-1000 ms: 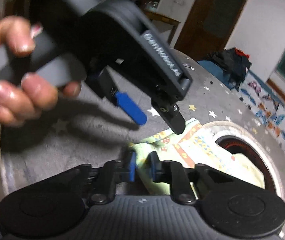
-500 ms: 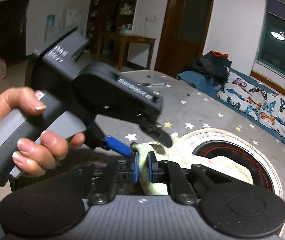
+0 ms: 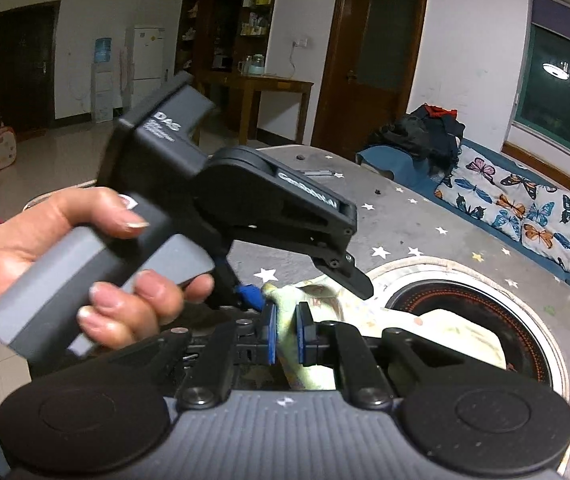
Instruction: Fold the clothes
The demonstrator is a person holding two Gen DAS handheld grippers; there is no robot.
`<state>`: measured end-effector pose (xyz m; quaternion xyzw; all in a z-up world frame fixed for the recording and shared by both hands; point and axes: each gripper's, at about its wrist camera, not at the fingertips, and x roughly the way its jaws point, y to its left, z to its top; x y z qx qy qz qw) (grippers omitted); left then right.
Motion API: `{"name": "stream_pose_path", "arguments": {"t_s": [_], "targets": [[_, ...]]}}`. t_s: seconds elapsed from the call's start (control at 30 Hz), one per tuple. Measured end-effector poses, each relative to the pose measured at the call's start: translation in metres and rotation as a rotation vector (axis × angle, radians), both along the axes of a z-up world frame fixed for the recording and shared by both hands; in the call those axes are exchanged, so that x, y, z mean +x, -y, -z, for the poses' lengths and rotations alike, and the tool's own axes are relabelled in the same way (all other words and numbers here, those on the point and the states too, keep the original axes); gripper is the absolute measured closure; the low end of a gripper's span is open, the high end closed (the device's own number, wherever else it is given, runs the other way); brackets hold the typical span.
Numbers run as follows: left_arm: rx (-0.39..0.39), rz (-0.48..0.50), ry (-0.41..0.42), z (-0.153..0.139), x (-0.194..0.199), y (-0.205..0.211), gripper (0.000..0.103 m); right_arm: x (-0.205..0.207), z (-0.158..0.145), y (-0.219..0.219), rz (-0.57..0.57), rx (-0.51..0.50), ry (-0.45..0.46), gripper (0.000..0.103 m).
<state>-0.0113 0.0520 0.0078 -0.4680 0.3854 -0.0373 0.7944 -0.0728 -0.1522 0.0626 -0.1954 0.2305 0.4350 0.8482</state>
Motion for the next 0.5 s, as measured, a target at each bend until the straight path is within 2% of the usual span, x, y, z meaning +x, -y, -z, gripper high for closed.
{"name": "stream_pose_path", "arguments": {"t_s": [0.1, 0.2, 0.3, 0.43, 0.5], "targets": [[-0.003, -0.005, -0.009, 0.006, 0.002, -0.003, 0.071, -0.002, 0.003, -0.001, -0.011, -0.009, -0.006, 0.094], [0.016, -0.002, -0.005, 0.006, 0.003, -0.003, 0.089, -0.001, 0.006, 0.005, 0.004, -0.011, -0.018, 0.092], [0.043, 0.008, -0.001, 0.006, 0.002, -0.003, 0.091, 0.006, 0.008, 0.019, 0.049, -0.005, -0.039, 0.084], [0.071, 0.019, 0.0, 0.007, 0.001, -0.003, 0.091, 0.016, 0.011, 0.037, 0.108, 0.003, -0.066, 0.084], [0.083, 0.024, 0.001, 0.006, 0.001, -0.002, 0.091, 0.027, 0.014, 0.056, 0.176, 0.006, -0.086, 0.084]]}}
